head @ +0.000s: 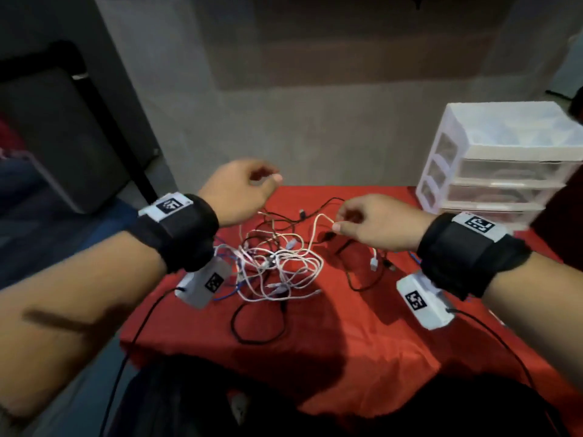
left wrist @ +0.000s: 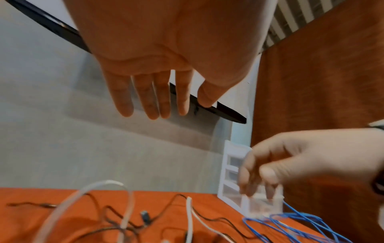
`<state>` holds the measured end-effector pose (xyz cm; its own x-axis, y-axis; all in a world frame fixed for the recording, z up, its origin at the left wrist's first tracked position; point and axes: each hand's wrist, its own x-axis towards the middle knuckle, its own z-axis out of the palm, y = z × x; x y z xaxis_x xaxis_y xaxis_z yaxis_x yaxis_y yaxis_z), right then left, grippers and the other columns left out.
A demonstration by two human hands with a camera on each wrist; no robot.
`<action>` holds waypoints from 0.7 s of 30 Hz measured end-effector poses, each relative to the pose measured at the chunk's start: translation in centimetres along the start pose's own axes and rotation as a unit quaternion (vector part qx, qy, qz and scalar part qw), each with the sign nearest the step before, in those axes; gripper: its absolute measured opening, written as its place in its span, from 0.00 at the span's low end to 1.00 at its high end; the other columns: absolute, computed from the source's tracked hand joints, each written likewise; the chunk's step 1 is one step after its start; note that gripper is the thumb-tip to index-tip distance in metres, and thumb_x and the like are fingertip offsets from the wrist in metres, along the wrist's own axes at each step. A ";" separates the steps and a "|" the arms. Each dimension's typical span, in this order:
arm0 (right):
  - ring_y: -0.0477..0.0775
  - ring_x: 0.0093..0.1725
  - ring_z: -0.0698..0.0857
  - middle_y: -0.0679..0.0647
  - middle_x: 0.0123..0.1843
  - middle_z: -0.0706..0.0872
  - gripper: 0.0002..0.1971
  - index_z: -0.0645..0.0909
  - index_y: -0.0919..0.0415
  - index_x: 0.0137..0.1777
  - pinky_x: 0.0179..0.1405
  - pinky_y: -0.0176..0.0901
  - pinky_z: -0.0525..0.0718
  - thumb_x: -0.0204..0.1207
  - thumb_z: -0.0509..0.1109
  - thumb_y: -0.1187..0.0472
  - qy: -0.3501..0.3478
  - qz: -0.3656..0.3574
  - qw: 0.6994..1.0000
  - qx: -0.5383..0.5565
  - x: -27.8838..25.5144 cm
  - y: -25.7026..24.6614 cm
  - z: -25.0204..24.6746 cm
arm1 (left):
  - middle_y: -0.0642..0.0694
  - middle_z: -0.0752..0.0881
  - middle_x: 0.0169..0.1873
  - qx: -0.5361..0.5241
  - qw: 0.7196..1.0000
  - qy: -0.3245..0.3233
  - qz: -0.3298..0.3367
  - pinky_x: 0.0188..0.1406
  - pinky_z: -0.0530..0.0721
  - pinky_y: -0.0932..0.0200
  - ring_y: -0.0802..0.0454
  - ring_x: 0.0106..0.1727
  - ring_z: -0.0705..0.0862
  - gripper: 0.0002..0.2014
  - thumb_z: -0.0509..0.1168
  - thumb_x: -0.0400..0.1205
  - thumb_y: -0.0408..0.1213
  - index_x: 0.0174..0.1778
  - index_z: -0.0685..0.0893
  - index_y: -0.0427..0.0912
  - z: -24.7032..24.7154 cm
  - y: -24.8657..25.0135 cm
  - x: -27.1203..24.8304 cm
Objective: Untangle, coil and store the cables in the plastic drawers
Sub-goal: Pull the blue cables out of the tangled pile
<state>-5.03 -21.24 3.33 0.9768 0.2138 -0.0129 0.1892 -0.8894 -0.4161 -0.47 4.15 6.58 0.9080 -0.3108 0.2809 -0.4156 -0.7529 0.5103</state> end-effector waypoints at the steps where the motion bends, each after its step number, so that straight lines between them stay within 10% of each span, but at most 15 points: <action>1: 0.49 0.43 0.86 0.46 0.42 0.90 0.11 0.87 0.54 0.50 0.41 0.39 0.80 0.81 0.72 0.47 -0.009 -0.019 1.000 0.001 0.4 -1.3 1.1 | 0.52 0.92 0.52 0.014 1.000 0.014 -0.011 0.62 0.82 0.57 0.52 0.56 0.88 0.12 0.65 0.87 0.50 0.58 0.90 0.49 -1.5 -1.3 -0.4; 4: 0.44 0.36 0.83 0.42 0.34 0.86 0.10 0.87 0.55 0.46 0.32 0.29 0.73 0.82 0.72 0.49 -0.035 -0.055 0.998 0.026 1.4 -4.4 4.5 | 0.46 0.90 0.42 0.068 0.994 0.071 -0.043 0.54 0.85 0.49 0.46 0.47 0.88 0.14 0.65 0.85 0.51 0.48 0.89 0.45 -4.5 -5.3 -2.2; 7: 0.48 0.39 0.85 0.45 0.37 0.88 0.10 0.86 0.55 0.45 0.39 0.40 0.81 0.81 0.72 0.48 -0.058 -0.069 0.995 0.045 2.2 -6.8 7.3 | 0.46 0.82 0.46 0.087 0.988 0.124 -0.034 0.57 0.82 0.53 0.49 0.46 0.84 0.07 0.70 0.83 0.45 0.48 0.88 0.46 -6.1 -9.0 -4.4; 13: 0.48 0.43 0.85 0.47 0.42 0.90 0.11 0.87 0.57 0.47 0.42 0.38 0.79 0.81 0.71 0.50 -0.042 -0.076 0.993 0.083 4.1 -10.4 8.4 | 0.47 0.88 0.64 0.139 0.977 -0.113 -0.115 0.71 0.79 0.53 0.47 0.66 0.85 0.24 0.63 0.85 0.60 0.72 0.83 0.50 -5.6 -15.3 -6.8; 18: 0.49 0.45 0.86 0.47 0.48 0.90 0.09 0.86 0.53 0.54 0.55 0.46 0.84 0.80 0.73 0.50 0.034 -0.100 0.985 0.137 5.4 -12.2 7.8 | 0.53 0.91 0.39 0.133 0.982 -0.107 -0.078 0.53 0.85 0.54 0.49 0.46 0.89 0.10 0.64 0.88 0.48 0.43 0.86 0.54 -4.4 -14.8 -6.4; 21: 0.45 0.49 0.86 0.48 0.55 0.88 0.18 0.83 0.53 0.67 0.57 0.43 0.83 0.80 0.74 0.48 0.035 -0.137 0.975 0.168 5.5 -13.3 6.9 | 0.49 0.87 0.32 0.112 0.992 -0.050 0.024 0.43 0.84 0.47 0.49 0.37 0.85 0.13 0.63 0.89 0.50 0.45 0.86 0.47 -5.2 -10.7 -5.6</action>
<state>-2.85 -5.43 2.51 0.9006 0.3867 0.1986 0.4126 -0.6167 -0.6704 -1.36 16.92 3.76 0.8928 -0.3971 0.2128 -0.4466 -0.8421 0.3024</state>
